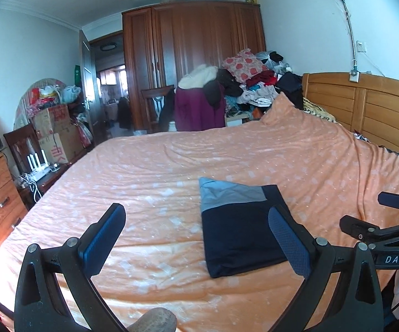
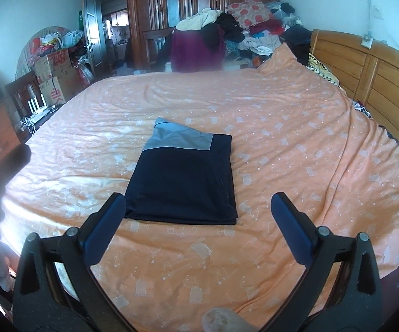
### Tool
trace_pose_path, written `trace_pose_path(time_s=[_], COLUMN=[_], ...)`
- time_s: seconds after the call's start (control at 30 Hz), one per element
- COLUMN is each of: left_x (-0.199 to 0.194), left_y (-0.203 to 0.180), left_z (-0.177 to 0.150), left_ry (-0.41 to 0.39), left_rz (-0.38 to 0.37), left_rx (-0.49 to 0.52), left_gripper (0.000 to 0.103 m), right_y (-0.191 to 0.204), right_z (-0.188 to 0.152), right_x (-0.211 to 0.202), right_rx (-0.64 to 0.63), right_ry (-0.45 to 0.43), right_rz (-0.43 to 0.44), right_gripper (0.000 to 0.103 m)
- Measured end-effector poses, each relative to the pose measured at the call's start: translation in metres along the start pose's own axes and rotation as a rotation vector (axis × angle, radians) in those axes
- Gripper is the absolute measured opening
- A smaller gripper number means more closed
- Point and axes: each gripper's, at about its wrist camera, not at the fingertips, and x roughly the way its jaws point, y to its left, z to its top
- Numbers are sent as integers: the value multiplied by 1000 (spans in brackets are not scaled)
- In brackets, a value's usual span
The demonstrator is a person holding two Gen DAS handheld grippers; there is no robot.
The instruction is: Fold small clothes
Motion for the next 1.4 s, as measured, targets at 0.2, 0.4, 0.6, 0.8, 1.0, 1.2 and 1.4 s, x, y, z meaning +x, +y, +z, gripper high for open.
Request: trace_pose_path(time_s=[0.2,0.4,0.6,0.8,1.0,1.2,1.4], left_x=[3,5,6,8,8,8,8], left_y=[-6,-8,-9,-9,-9,-9,-10], left_z=[2,7,12,17,17,18,20], left_ry=[14,16,18,17,17,14,14], left_rz=[-15,-18,-18,-19,-19,-18,-15], left_rx=[2,0,-2,3,4,2,5], left_gripper=[103,103,103,103,103,103,103], right_y=[-2,-3,-2,-5,-6,-5,-3], right_z=[3,5,5,5,6,7,8], right_x=[-2,-1,-1,0,1,1,1], right_rx=[16,20,24,34,31,32,29], right_ry=[-1,7,11,14,21,20,18], right_rz=[8,17,24,27,37,45,49], right_gripper=[103,103,103,103,103,103,103])
